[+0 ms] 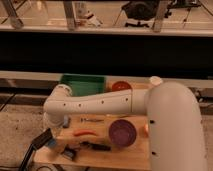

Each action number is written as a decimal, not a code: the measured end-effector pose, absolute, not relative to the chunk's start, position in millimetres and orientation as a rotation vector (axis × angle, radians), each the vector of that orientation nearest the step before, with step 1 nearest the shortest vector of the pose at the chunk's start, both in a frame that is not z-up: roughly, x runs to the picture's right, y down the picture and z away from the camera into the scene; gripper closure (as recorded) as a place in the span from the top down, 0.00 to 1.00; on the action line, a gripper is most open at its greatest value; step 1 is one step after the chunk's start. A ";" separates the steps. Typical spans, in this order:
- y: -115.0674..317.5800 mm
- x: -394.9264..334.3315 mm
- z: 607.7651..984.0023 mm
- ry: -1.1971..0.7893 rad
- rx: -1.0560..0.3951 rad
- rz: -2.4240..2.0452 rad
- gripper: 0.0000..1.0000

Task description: Place eraser in plastic cup

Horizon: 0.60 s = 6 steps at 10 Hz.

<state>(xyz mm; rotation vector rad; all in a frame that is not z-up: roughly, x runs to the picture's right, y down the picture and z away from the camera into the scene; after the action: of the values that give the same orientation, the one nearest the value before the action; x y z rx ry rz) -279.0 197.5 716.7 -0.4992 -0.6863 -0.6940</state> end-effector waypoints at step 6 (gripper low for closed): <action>201.8 -288.7 716.9 -0.689 -0.503 -0.716 0.32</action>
<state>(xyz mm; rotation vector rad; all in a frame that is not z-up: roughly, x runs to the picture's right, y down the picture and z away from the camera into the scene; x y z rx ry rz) -288.7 201.8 716.9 -0.5025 -0.6890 -0.7162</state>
